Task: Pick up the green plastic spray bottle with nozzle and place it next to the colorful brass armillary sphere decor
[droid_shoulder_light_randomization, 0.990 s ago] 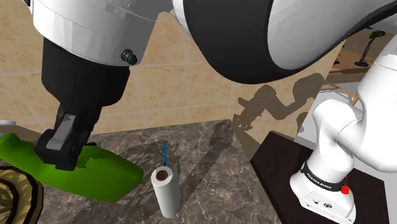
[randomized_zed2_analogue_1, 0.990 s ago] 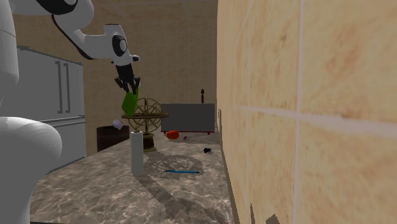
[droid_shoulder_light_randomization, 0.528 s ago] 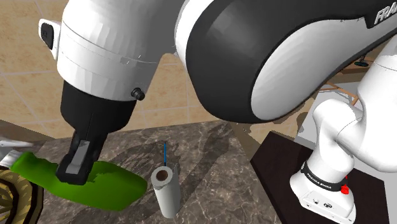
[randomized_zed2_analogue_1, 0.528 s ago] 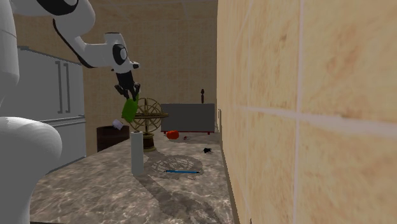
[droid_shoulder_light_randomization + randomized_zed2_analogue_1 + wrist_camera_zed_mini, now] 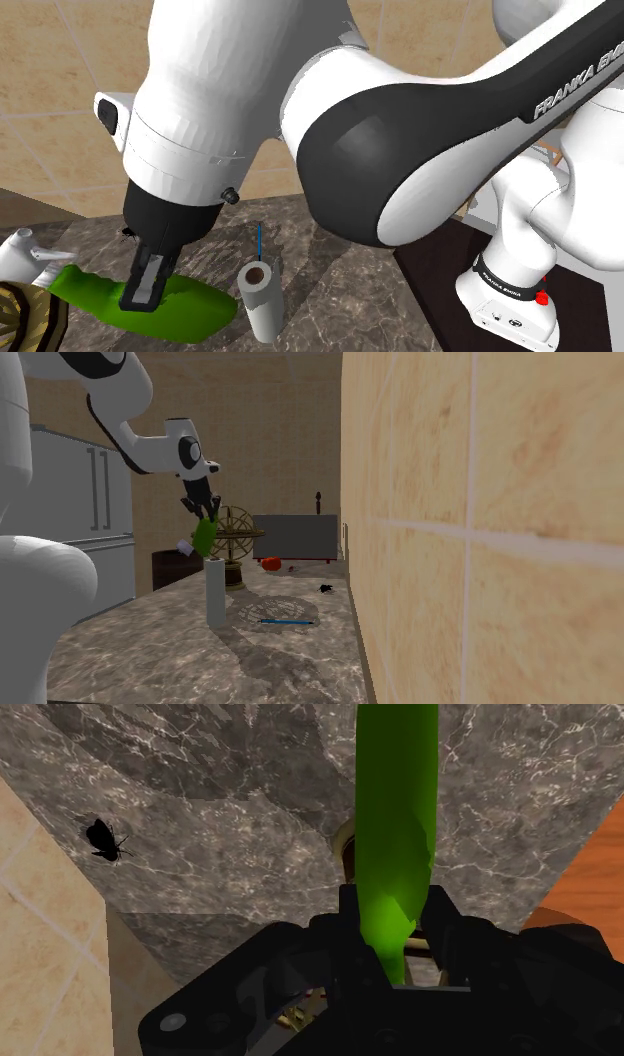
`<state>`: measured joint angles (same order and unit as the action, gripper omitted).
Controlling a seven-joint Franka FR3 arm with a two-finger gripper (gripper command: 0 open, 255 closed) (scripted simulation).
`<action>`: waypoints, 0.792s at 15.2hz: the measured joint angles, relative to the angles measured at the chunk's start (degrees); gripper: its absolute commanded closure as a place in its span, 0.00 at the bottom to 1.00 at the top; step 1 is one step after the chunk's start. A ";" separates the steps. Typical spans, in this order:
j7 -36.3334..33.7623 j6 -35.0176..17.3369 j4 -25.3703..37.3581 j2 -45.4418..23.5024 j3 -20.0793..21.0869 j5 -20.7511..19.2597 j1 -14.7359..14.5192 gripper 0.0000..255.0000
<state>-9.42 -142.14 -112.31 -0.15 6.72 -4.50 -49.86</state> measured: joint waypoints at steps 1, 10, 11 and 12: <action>0.00 -0.73 -0.69 -0.04 -0.03 -0.03 0.03 1.00; -1.18 -7.46 -5.32 -2.19 -0.10 -1.26 0.04 1.00; -1.17 -7.90 -5.56 -2.39 -0.13 -1.31 0.07 1.00; -1.52 -8.53 -5.91 -2.69 -0.10 -1.60 0.00 1.00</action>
<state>-10.94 -150.67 -118.21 -2.84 6.62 -6.10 -49.86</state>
